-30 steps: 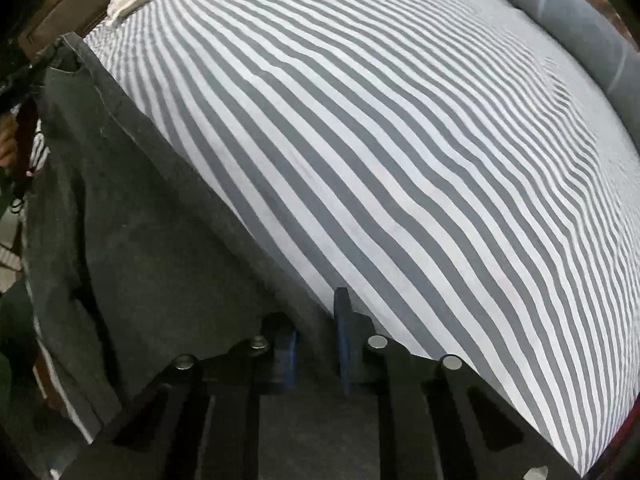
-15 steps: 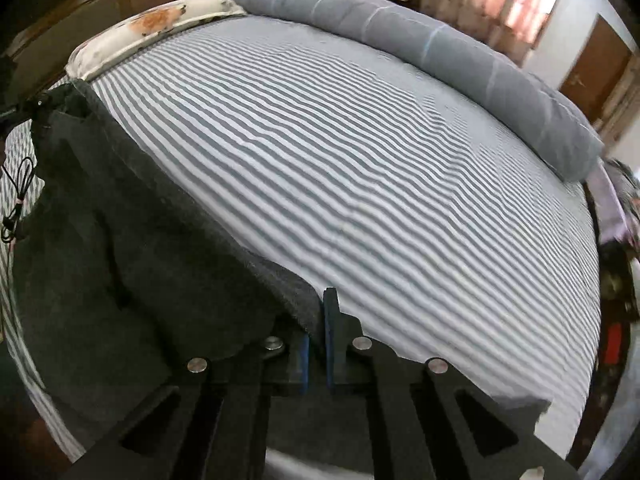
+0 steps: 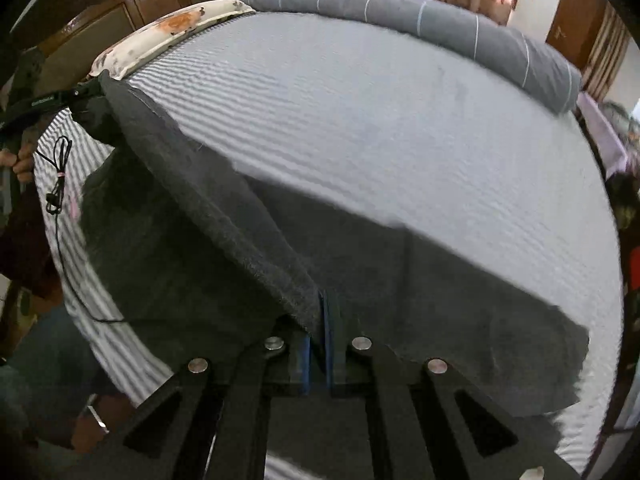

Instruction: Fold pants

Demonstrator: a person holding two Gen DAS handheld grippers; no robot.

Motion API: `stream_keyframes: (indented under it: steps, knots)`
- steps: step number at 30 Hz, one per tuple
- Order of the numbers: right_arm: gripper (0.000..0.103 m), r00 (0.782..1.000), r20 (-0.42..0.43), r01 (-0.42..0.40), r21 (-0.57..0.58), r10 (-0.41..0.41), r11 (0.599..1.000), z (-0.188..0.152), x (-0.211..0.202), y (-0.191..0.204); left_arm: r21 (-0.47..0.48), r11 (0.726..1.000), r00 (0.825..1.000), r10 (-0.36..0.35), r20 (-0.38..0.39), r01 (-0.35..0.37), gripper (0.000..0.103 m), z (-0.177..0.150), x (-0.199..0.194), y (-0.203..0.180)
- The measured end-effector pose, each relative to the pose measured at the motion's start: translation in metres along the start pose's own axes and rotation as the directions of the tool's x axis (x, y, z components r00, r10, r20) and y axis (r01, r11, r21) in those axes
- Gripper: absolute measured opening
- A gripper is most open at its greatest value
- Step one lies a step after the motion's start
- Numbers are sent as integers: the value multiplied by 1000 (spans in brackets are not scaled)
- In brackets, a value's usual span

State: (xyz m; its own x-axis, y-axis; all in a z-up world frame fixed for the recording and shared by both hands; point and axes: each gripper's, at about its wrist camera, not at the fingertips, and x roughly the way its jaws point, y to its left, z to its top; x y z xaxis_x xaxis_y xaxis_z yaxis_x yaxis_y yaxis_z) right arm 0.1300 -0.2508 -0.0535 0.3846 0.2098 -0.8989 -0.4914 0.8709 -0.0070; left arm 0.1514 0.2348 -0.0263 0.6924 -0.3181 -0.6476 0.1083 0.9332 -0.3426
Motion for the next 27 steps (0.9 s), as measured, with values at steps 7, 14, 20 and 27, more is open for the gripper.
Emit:
stream_keyframes:
  steps: [7, 14, 20, 27]
  knots:
    - [3, 997, -61, -41, 79, 46, 996, -42, 29, 20, 15, 999, 991, 48, -127, -46, 5, -54, 6, 14]
    - [10, 994, -106, -12, 126, 26, 992, -56, 54, 32, 45, 992, 966, 127, -224, -120, 6, -96, 28, 16]
    - [44, 998, -67, 6, 168, 5, 986, -57, 39, 41, -44, 991, 964, 115, -241, -129, 17, -93, 21, 21]
    - [46, 993, 94, -90, 268, 67, 959, -71, -30, 46, -138, 983, 975, 92, -204, -122, 31, -97, -20, 37]
